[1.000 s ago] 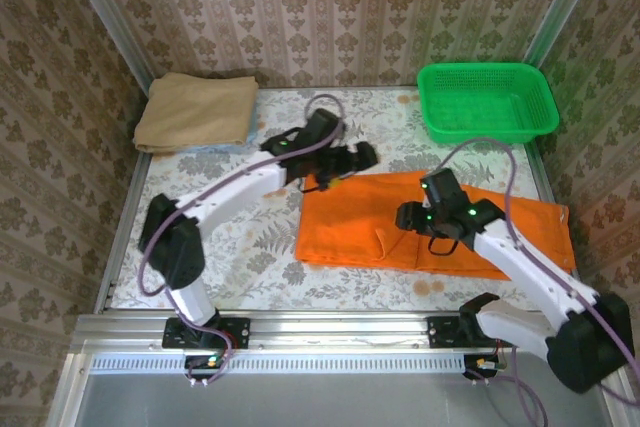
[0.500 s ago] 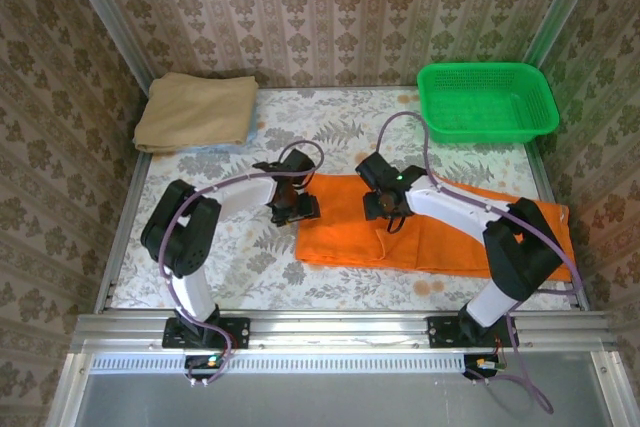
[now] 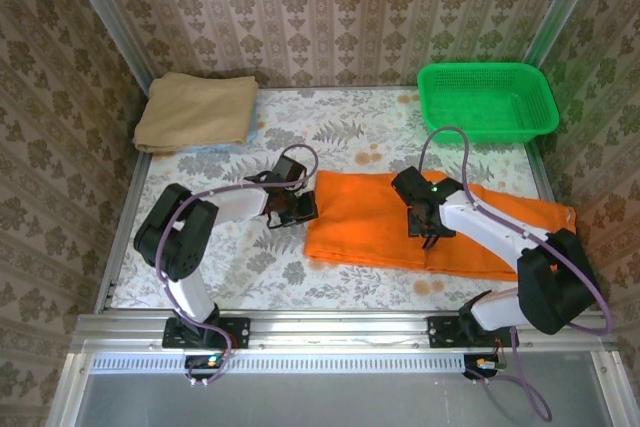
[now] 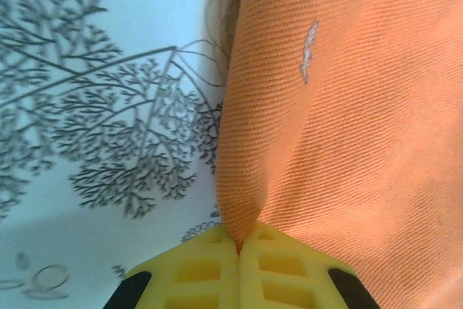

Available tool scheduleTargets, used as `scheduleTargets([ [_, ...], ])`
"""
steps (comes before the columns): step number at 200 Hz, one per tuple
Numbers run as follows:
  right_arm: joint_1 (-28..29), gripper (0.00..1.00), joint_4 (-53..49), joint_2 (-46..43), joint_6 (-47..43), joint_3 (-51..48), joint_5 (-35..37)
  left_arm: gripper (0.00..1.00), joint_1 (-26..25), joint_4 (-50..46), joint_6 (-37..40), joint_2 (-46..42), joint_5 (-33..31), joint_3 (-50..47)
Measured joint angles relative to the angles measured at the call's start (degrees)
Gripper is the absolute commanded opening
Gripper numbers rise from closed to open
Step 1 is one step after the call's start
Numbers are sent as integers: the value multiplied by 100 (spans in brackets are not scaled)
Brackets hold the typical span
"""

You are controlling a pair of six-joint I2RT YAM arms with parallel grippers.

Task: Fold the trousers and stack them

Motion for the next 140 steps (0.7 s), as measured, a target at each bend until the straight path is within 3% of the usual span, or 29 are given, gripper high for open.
scheduleTargets([
  [33, -98, 62, 9, -33, 22, 0, -13, 0, 179, 726, -195, -127, 481, -446],
  [59, -278, 62, 35, -39, 7, 2, -85, 0, 367, 702, -205, -649, 597, -667],
  [99, -398, 62, 133, -103, -17, 35, -240, 0, 767, -37, 94, -1908, 511, -538],
  [140, -398, 62, 251, -179, -31, 142, -487, 0, 1631, -1633, 765, -2109, 52, 35],
])
